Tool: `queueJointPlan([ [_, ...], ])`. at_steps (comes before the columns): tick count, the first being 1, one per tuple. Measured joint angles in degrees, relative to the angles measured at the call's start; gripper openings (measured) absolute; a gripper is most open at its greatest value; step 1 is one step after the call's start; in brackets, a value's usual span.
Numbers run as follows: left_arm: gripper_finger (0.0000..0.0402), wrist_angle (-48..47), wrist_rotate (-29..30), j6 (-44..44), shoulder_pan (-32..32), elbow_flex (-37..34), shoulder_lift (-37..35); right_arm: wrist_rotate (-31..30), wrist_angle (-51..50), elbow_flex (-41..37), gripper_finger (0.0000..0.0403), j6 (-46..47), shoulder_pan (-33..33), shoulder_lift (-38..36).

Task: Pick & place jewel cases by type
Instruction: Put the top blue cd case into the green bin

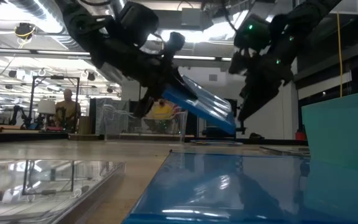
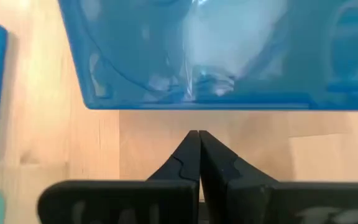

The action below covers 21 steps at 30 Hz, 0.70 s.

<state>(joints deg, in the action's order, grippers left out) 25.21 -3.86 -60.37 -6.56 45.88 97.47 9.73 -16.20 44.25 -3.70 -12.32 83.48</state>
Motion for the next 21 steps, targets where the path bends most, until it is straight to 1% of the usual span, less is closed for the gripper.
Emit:
queueJointPlan([
  [5, 0.0013, -0.6, 2.4, 3.9, -0.1, 0.0, -3.7, -1.7, -2.6, 0.1, 0.0004, 0.4, -0.7, -6.8],
  [10, 0.0013, -2.4, 4.7, 8.5, -0.1, 0.0, -8.7, -5.0, -6.6, 0.0, 0.0004, 2.0, -1.1, -15.4],
  [18, 0.0012, -2.9, 10.3, 17.0, 0.5, 0.0, -17.6, -5.7, -9.8, 0.1, 0.0004, 5.2, -1.3, -31.0],
  [21, 0.0012, -2.7, 11.3, 19.7, 0.8, 0.0, -20.8, -5.7, -9.9, 0.1, 0.0004, 5.5, -1.3, -36.6],
])
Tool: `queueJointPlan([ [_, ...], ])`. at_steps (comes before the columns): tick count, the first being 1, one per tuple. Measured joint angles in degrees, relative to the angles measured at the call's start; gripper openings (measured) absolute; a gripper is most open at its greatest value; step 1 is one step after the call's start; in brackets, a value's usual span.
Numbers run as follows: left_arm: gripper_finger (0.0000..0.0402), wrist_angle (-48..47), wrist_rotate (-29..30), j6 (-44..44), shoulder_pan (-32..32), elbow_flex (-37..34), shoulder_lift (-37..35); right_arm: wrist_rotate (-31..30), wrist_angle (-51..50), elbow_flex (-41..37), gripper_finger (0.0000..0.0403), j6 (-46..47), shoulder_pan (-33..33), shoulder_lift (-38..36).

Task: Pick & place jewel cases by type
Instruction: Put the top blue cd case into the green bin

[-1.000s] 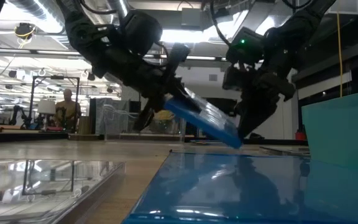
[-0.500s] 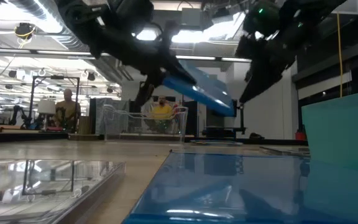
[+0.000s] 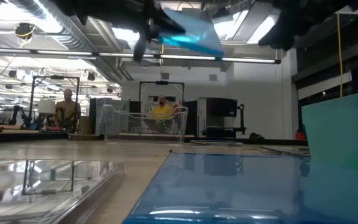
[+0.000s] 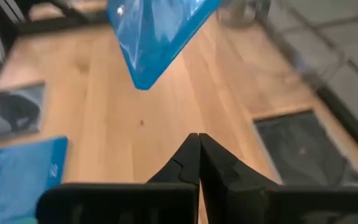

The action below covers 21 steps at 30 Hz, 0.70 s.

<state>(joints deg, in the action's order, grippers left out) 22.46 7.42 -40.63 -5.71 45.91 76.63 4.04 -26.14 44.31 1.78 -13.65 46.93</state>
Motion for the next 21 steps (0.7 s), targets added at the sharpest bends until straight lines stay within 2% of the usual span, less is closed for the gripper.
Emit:
queueJointPlan([
  [6, 0.0012, -0.2, -0.1, 6.0, 0.9, 0.0, -5.4, 1.3, 1.8, 0.0, 0.0004, 0.8, 0.0, -8.9],
  [10, 0.0012, 0.0, -3.7, 12.0, 1.6, 0.0, -7.9, 4.9, 3.4, 0.0, 0.0004, 1.5, 0.0, -12.9],
  [18, 0.0012, -1.6, -11.8, 19.1, 3.7, 0.0, -10.5, 14.3, 6.0, 0.0, 0.0004, 1.9, 0.0, -15.3],
  [21, 0.0012, -5.2, -12.9, 20.5, 4.4, 0.0, -11.1, 15.6, 6.2, 0.0, 0.0005, 4.1, 0.0, -15.4],
])
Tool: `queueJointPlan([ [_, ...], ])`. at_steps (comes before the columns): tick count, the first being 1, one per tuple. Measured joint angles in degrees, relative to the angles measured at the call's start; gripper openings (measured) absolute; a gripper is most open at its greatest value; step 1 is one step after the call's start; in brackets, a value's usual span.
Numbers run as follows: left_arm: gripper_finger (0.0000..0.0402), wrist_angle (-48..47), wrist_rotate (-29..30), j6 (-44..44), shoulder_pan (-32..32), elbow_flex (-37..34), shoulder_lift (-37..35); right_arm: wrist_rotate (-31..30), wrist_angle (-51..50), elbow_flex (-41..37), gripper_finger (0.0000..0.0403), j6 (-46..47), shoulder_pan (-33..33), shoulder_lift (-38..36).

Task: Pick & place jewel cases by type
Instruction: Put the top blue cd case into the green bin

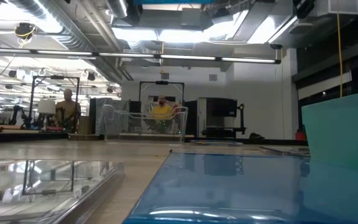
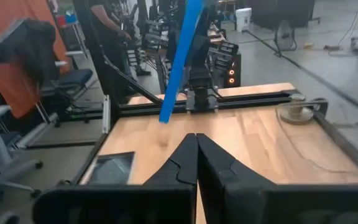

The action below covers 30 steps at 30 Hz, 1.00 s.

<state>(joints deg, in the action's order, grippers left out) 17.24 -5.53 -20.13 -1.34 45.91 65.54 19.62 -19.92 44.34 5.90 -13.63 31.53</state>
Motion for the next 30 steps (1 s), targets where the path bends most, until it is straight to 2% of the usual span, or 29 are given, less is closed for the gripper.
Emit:
queueJointPlan([
  [11, 0.0012, -5.3, -3.2, 6.2, 1.8, 0.0, -0.1, 0.0, 1.9, 0.0, 0.0006, 3.9, 0.0, 0.1],
  [25, 0.0012, -4.9, -3.0, 10.4, 2.3, 0.0, -0.1, 0.0, 3.6, 0.0, 0.0007, 4.3, 0.0, 0.1],
  [30, 0.0012, -2.7, -1.1, 12.1, 3.1, 0.0, -0.1, -3.2, 4.6, 0.0, 0.0014, 2.8, 0.0, 0.1],
])
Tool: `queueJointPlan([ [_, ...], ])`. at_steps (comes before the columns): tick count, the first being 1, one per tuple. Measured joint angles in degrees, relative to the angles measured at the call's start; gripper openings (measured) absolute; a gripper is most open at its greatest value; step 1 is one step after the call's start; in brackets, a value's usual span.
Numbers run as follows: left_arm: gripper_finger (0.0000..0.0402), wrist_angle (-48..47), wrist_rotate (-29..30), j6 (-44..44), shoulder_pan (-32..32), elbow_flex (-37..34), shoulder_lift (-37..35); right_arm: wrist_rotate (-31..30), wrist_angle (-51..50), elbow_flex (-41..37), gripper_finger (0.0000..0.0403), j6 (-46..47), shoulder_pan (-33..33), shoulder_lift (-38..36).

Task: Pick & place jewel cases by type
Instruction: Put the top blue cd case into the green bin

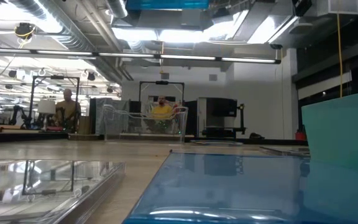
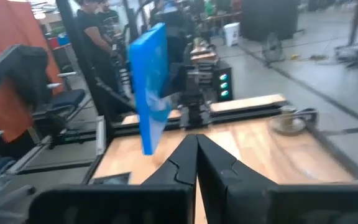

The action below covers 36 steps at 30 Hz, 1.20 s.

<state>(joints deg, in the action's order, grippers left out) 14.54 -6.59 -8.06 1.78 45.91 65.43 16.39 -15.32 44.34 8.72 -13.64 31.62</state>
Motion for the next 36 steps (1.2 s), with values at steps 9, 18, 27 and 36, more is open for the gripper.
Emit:
queueJointPlan([
  [9, 0.0012, 1.2, 5.6, 3.5, 2.1, 0.0, 0.0, 0.2, 2.9, 0.0, 0.0006, -1.5, 0.0, 0.0],
  [18, 0.0013, 1.7, 10.1, 6.8, 4.7, 2.6, 0.0, 1.7, 2.8, 0.0, 0.0018, -1.6, 0.0, 0.3],
  [27, 0.0013, -7.5, 15.6, 13.5, 6.1, 12.5, 0.0, 3.0, 2.8, 0.0, 0.0008, -1.7, 0.0, 0.3],
  [36, 0.0013, -15.1, 22.2, 22.5, 8.7, 21.2, 0.0, 3.0, 2.8, 0.0, 0.0022, -1.5, 0.0, 0.3],
])
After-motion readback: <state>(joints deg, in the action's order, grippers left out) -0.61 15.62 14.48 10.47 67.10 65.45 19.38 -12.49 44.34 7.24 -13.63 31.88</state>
